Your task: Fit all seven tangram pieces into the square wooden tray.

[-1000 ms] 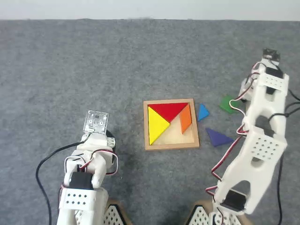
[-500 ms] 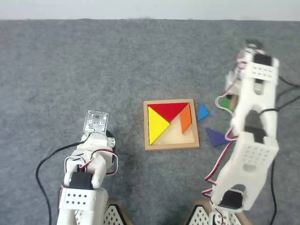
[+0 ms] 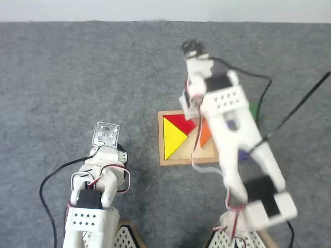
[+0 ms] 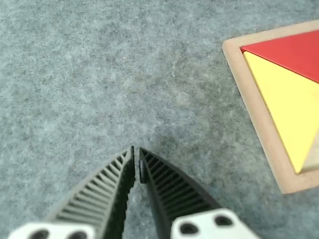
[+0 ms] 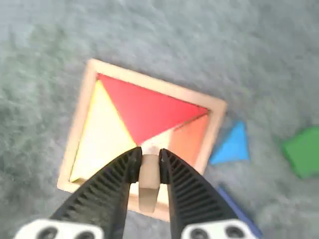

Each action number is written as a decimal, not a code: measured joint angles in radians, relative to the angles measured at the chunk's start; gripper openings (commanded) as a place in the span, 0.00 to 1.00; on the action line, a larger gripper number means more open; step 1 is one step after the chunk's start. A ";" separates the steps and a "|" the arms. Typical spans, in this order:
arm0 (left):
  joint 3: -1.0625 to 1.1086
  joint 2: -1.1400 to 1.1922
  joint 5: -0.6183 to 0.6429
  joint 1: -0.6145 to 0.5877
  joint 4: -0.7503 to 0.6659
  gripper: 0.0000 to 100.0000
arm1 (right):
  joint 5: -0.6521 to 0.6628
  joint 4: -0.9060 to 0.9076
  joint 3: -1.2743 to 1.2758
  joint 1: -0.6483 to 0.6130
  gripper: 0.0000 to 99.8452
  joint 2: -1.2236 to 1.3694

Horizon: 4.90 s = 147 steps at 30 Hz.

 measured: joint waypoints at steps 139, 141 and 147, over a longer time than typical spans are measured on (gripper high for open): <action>0.000 0.000 0.000 0.000 0.000 0.01 | 0.138 -0.319 0.356 -0.029 0.11 0.157; 0.000 0.000 0.000 0.000 0.000 0.01 | 0.138 -0.319 0.321 -0.009 0.11 0.186; 0.000 0.000 0.000 0.000 0.000 0.01 | 0.087 -0.321 0.267 0.028 0.11 0.210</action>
